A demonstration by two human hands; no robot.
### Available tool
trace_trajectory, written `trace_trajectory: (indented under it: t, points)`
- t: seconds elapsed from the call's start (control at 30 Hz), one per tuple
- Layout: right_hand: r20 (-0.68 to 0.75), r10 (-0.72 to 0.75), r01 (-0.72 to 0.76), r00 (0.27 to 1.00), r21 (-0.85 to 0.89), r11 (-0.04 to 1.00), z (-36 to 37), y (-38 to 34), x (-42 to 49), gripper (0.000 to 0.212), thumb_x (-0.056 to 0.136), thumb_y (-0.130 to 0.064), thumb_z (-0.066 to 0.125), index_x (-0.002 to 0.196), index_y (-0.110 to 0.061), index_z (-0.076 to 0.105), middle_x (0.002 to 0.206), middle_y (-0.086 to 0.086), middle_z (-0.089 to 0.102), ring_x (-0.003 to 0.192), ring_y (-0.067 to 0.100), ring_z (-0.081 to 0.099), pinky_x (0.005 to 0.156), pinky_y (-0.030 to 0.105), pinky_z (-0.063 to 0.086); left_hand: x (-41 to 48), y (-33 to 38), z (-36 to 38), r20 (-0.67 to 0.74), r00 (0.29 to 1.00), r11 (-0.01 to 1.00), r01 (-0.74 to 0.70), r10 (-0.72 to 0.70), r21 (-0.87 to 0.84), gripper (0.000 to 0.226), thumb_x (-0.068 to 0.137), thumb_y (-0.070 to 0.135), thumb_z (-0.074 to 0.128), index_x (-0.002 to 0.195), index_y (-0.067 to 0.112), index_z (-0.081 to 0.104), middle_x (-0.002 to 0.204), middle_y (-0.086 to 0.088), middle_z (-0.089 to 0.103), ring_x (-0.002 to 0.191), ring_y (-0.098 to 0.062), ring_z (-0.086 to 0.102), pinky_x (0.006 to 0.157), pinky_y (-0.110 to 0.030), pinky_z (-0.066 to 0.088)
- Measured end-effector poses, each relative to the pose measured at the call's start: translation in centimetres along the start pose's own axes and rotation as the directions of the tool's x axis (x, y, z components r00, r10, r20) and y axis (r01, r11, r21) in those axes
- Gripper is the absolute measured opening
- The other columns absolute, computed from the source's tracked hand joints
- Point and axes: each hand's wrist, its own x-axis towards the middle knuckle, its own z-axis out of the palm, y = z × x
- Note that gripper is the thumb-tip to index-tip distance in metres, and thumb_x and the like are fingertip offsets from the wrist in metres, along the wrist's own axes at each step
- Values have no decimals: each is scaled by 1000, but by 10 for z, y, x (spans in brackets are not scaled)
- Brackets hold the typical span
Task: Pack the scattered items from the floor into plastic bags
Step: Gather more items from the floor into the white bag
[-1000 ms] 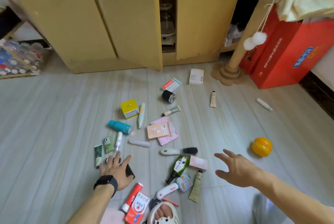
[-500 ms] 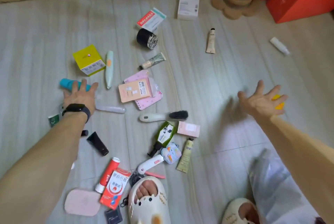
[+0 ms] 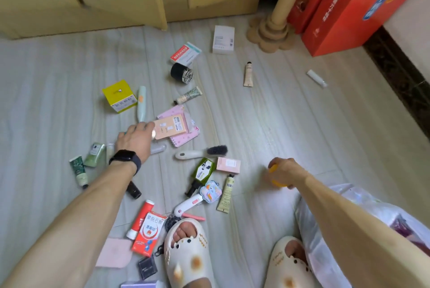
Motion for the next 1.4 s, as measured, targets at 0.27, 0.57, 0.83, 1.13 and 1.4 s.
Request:
trace_trajectory:
  t: [0.27,0.57,0.83,1.13,1.4]
  points:
    - [373,140,-97,917,-133,986,-48,-36,-151,66,76,-46,73,123,-15,39,100,17,52,65,34,65,70,26,42,-70,103,-117,42,935,905,-328,351,-270,37,81,29,69,112,30,49,106,1,60,109,-26,57,85,-35,48]
    - [180,92,-94,979,2,996,-118,86,-265,62,78,-48,73,121,-11,48,106,24,65,68,35,70,45,23,43,-173,209,-245,-181,744,737,-665,643,-121,43,83,44,68,118,29,49,112,1,66,99,-29,60,66,-32,37]
    - [0,-162,117,987,692,712,-36,240,-293,35,85,-56,66,112,-34,64,98,7,70,67,34,68,39,22,30,-232,322,-215,-134,656,557,-716,742,-422,47,78,58,68,111,31,49,95,6,64,86,-20,61,73,-33,49]
    - [-173,168,167,970,985,51,89,280,-277,40,82,-56,64,117,-36,62,98,18,74,67,36,67,48,23,24,-273,418,-129,71,512,463,-699,856,-544,45,76,50,73,107,25,54,103,1,67,92,-19,60,73,-30,48]
    - [-205,341,262,917,956,-130,110,291,-281,28,93,-47,56,116,-32,59,80,13,73,60,32,64,45,21,24,-281,456,-133,57,426,394,-766,903,-509,47,76,63,66,109,33,54,101,5,68,92,-17,62,77,-35,51]
